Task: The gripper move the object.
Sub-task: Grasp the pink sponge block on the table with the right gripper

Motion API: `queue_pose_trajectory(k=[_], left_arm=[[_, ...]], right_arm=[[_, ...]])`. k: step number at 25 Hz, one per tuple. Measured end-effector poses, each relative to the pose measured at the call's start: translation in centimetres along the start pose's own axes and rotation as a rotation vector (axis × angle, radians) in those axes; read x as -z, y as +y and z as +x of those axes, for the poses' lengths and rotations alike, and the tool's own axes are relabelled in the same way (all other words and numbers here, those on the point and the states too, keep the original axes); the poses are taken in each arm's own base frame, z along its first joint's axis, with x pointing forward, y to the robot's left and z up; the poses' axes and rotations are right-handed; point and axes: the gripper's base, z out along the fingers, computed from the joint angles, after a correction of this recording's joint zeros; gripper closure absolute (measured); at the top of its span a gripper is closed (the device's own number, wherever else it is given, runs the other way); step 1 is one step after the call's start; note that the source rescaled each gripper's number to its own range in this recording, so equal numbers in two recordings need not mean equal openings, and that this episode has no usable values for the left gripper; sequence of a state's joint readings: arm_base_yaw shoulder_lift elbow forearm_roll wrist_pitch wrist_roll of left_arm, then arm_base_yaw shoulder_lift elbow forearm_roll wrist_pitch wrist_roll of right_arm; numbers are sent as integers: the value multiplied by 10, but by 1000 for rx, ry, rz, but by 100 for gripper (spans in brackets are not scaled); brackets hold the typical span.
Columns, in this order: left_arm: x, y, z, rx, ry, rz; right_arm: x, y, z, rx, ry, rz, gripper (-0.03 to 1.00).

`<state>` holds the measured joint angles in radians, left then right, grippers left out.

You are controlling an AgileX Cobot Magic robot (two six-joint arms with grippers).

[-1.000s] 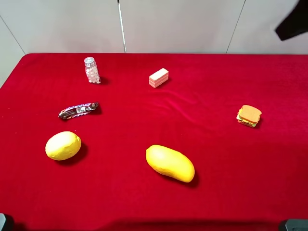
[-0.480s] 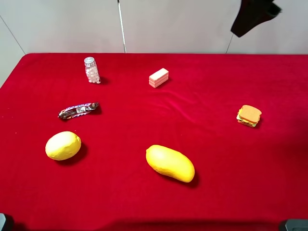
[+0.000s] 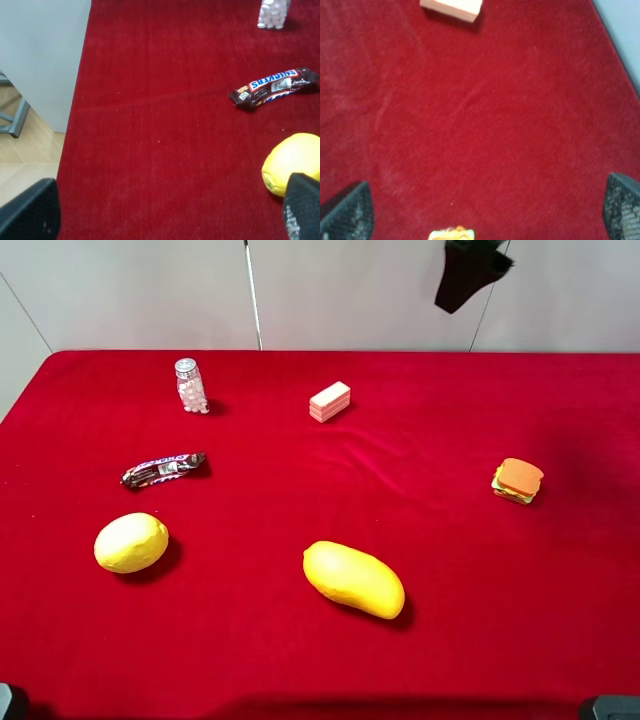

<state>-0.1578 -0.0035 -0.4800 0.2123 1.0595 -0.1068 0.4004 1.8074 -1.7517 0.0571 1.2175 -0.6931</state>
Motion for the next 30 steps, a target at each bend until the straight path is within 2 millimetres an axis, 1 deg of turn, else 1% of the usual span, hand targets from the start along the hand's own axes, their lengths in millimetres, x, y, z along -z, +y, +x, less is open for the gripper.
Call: queue_pose_trajectory(k=[3, 9, 18, 20, 25, 30], left_arm=[[0, 0, 0, 0, 0, 0], [0, 0, 0, 0, 0, 0], [0, 0, 0, 0, 0, 0], [0, 0, 0, 0, 0, 0], [0, 0, 0, 0, 0, 0], [0, 0, 0, 0, 0, 0]], right_arm=[[-13, -3, -13, 24, -3, -6, -3], [-38, -2, -38, 64, -11, -21, -3], [-73, 9, -66, 120, -8, -54, -3], [-79, 13, -70, 166, -3, -57, -3], [-94, 25, -78, 348, 6, -79, -3], [-106, 31, -82, 482, 8, -91, -3]])
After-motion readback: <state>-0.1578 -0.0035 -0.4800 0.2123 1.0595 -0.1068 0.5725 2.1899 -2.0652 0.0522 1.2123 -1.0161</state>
